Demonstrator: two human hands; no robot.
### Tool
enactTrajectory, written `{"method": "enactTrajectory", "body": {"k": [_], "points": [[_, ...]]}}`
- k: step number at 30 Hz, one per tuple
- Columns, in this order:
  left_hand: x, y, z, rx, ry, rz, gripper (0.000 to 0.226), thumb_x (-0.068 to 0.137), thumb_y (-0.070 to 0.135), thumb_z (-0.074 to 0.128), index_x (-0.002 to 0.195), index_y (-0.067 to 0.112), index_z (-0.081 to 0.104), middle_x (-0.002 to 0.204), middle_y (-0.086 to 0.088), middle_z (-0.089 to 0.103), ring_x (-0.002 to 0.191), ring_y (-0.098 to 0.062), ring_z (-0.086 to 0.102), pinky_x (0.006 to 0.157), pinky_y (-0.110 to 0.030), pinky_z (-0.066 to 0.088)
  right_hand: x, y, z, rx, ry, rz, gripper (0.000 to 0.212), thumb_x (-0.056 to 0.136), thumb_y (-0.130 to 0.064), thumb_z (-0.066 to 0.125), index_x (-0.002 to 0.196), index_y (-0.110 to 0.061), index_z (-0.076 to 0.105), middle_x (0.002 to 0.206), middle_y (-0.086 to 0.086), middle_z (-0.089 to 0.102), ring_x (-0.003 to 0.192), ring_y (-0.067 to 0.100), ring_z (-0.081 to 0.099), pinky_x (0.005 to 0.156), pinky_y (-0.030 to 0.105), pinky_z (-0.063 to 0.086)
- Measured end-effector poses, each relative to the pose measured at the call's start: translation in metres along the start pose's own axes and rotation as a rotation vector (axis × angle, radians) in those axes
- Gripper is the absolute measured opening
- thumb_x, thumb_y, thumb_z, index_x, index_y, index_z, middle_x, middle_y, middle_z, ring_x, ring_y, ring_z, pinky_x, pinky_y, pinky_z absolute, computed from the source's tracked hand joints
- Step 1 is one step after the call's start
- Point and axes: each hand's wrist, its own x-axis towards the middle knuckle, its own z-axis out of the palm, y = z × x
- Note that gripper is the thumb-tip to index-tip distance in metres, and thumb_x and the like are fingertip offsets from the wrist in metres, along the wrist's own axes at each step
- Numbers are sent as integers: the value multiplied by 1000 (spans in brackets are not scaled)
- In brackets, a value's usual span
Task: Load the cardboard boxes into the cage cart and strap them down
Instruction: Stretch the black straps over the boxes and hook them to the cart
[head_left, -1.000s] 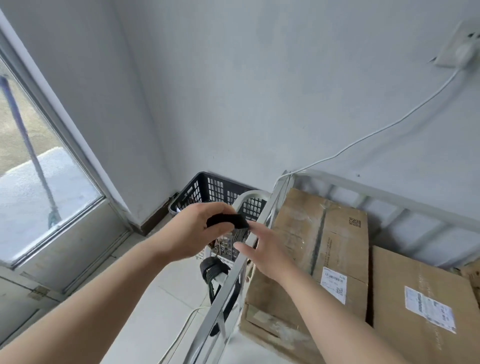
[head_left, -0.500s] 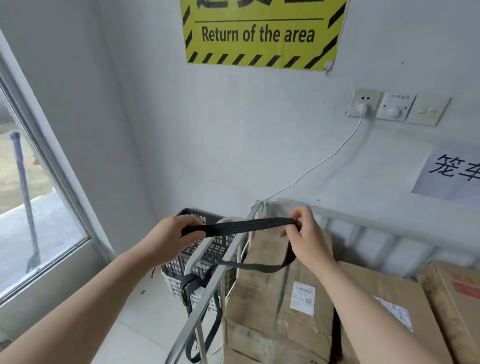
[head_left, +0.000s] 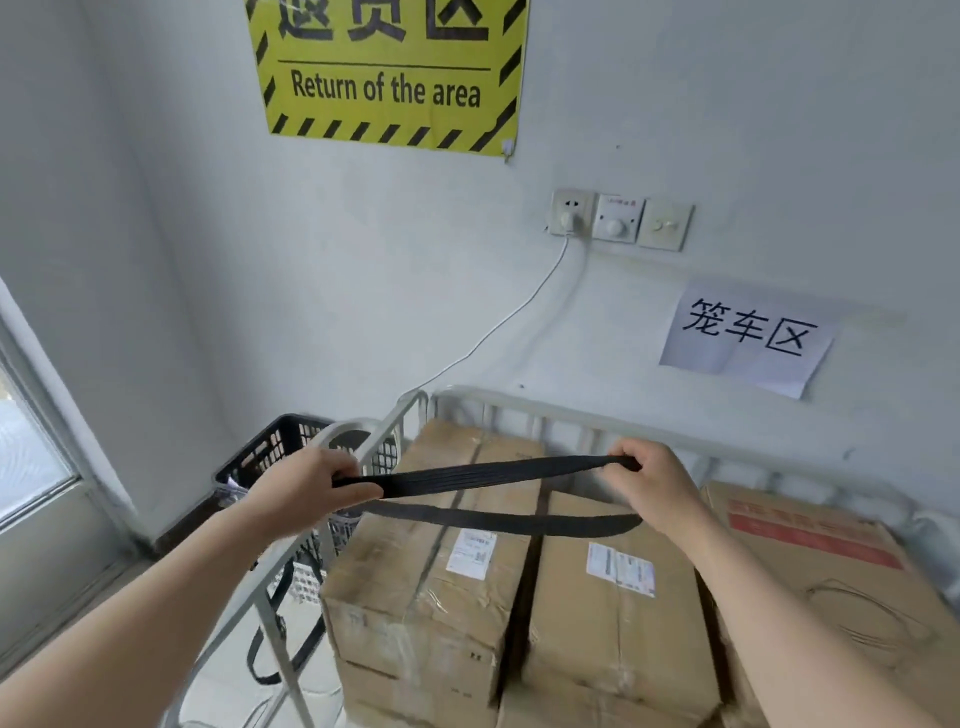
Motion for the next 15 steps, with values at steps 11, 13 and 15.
{"method": "enactTrajectory", "body": {"k": [11, 13, 15], "points": [[-28, 85, 45, -167, -92, 5, 13, 81, 38, 72, 82, 25, 71, 65, 7, 68, 59, -9, 62, 55, -22, 47, -42, 88, -86, -138, 114, 45, 35, 89, -32, 59, 66, -8, 50, 58, 2, 46, 52, 17, 42, 51, 29, 29], [-28, 98, 48, -272, -62, -18, 18, 76, 40, 76, 77, 23, 71, 63, 6, 70, 56, -8, 64, 56, -25, 51, -43, 96, -102, -139, 167, 39, 35, 88, -35, 59, 70, -6, 53, 60, 4, 50, 54, 20, 46, 52, 30, 31], [-27, 116, 52, -335, -18, -8, 17, 75, 37, 77, 77, 21, 71, 61, 5, 69, 46, -2, 56, 48, -18, 43, -45, 101, -117, -148, 218, 44, 31, 88, -35, 60, 71, -10, 55, 62, 5, 54, 58, 21, 50, 54, 30, 34]]}}
